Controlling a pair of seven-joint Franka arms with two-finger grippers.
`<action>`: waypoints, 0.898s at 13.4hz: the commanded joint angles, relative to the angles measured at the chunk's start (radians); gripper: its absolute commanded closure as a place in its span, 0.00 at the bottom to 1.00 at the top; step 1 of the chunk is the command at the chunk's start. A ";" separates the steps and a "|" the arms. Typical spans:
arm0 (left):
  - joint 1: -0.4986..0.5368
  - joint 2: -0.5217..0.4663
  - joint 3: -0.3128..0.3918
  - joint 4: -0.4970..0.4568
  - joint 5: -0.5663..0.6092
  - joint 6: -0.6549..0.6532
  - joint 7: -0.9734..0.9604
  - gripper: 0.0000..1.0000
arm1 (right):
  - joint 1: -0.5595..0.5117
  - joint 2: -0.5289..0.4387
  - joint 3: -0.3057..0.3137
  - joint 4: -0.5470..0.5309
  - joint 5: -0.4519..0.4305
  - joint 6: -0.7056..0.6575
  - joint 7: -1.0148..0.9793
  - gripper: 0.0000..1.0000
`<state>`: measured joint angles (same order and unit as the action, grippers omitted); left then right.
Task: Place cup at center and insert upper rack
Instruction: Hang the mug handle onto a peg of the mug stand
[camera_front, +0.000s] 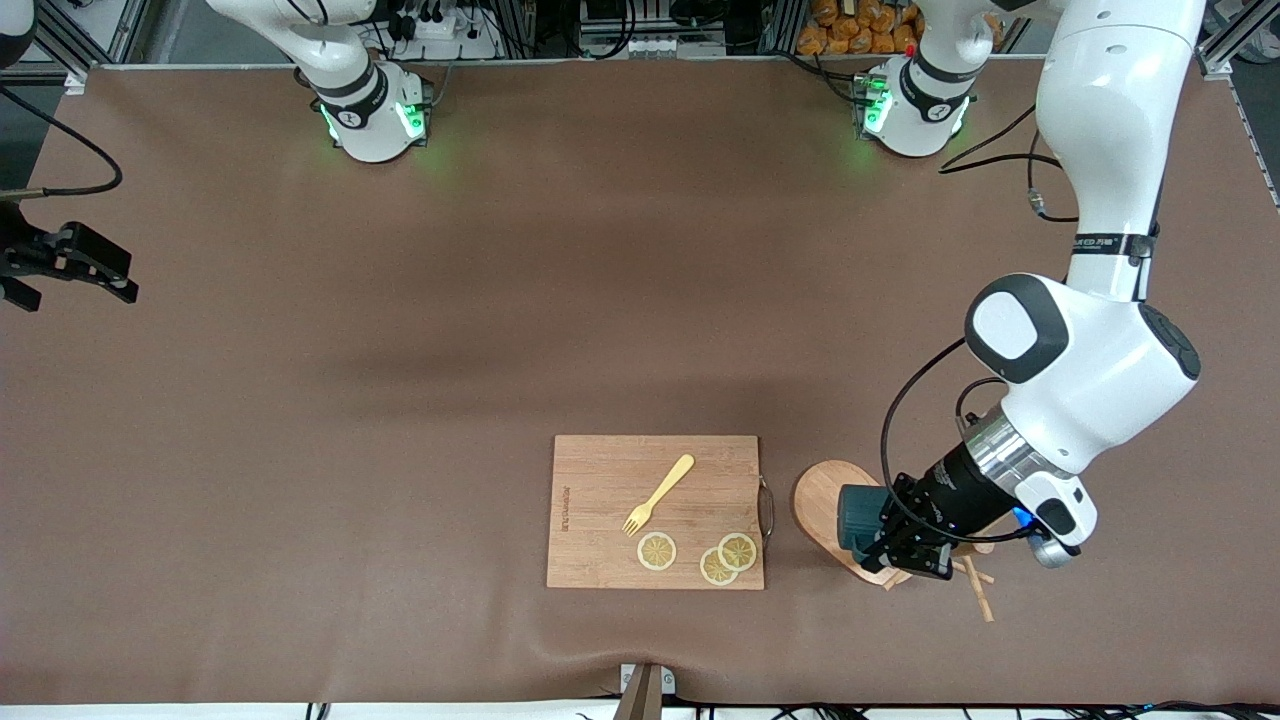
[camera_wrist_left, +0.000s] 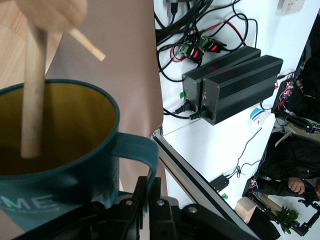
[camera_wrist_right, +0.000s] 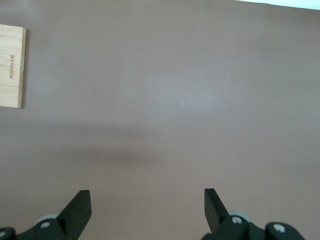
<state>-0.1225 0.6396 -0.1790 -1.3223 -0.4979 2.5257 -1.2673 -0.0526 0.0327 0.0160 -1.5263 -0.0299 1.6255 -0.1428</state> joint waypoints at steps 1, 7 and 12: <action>0.009 0.003 -0.005 -0.009 -0.024 0.013 0.014 1.00 | -0.009 -0.014 0.010 -0.003 -0.007 -0.010 0.014 0.00; 0.032 0.003 -0.004 -0.028 -0.021 0.011 0.014 1.00 | -0.010 -0.013 0.009 -0.003 -0.005 -0.010 0.014 0.00; 0.046 0.003 -0.004 -0.031 -0.021 0.011 0.014 1.00 | -0.010 -0.013 0.009 -0.003 -0.005 -0.010 0.014 0.00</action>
<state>-0.0872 0.6540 -0.1781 -1.3373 -0.4980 2.5258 -1.2673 -0.0527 0.0327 0.0160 -1.5263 -0.0299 1.6247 -0.1428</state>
